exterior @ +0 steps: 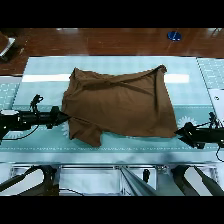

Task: Fold the shirts.

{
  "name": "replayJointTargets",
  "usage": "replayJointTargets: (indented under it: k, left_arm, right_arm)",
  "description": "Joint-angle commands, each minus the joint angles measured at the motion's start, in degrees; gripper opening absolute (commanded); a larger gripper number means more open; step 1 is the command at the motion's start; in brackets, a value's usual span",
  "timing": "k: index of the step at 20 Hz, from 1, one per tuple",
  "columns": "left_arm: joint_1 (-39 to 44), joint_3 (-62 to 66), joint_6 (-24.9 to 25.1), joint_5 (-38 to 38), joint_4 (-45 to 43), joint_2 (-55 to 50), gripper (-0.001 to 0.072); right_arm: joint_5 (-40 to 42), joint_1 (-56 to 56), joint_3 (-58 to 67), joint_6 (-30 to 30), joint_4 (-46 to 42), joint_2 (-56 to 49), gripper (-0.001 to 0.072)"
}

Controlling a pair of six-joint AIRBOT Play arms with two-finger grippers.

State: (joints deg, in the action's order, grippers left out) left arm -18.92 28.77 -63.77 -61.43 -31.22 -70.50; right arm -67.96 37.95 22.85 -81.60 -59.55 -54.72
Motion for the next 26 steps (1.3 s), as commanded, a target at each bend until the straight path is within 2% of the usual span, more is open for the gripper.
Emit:
replayJointTargets:
  k: [1, 3, 6, 7, 8, 11, 15, 16, 17, 18, 19, 22, 26]
  left_arm:
    - [0.02, 0.09, 0.13, -0.09, 0.02, 0.02, 0.0024]
    - [0.07, 0.11, 0.68, -0.11, 0.02, 0.02, 0.0024]
    - [0.07, 0.33, 2.62, -0.15, 0.04, 0.02, 0.0024]
    - [0.04, 0.57, 2.62, -0.28, 0.07, 0.02, 0.0024]
    - [0.0, 1.42, 2.62, -1.22, 0.07, 0.07, 0.0024]
    - [0.0, 9.66, 2.62, -6.4, 1.29, 1.79, 0.0024]
    - [0.02, 31.39, 0.44, -8.28, 6.34, 8.41, 0.0024]
    - [0.02, 37.53, 0.35, -7.56, 4.37, 9.94, 0.0023]
    - [0.02, 44.15, -2.69, -5.95, -1.18, 11.3, 0.0023]
    - [0.02, 49.99, -7.72, -5.01, -6.56, 12.33, 0.0023]
    - [0.02, 56.04, -10.47, -5.14, -11.02, 13.27, 0.0023]
    - [0.02, 69.09, -10.95, -5.51, -16.5, 17.27, 0.0023]
    - [0.02, 75.54, -13.77, -5.75, -30.12, 27.02, 0.0023]
  right_arm:
    - [2.82, -0.04, -0.04, 3.82, 6.51, -5.46, 0.0416]
    - [4.61, -0.46, 0.7, 5.95, 11.02, -7.63, 0.0416]
    - [5.6, -7.3, 3.5, 5.79, 11.1, -10.64, 0.0371]
    - [5.16, -10.03, 5.07, 5.88, 10.8, -11.58, 0.0176]
    - [4.66, -11.76, 6.99, 6.27, 10.91, -11.78, 0.0022]
    - [-1.9, -14.88, 19.54, 6.05, 11.19, -10.78, 0.0021]
    - [-4.92, -16.7, 45.22, 3.34, 11.08, -4.63, 0.0021]
    - [-3.67, -16.7, 51.12, 2.67, 10.73, -3.13, 0.0021]
    - [-1.92, -16.7, 56.98, 1.14, 9.53, -1.68, 0.0021]
    - [-2.01, -16.7, 62.31, -0.11, 8.85, -0.74, 0.0021]
    - [-3.48, -16.7, 67.76, -0.22, 8.66, 0.15, 0.0021]
    - [-7.21, -16.7, 78.49, -0.24, 7.74, 4.0, 0.0021]
    - [-8.37, -16.7, 80.65, -0.52, 4.63, 13.38, 0.0021]
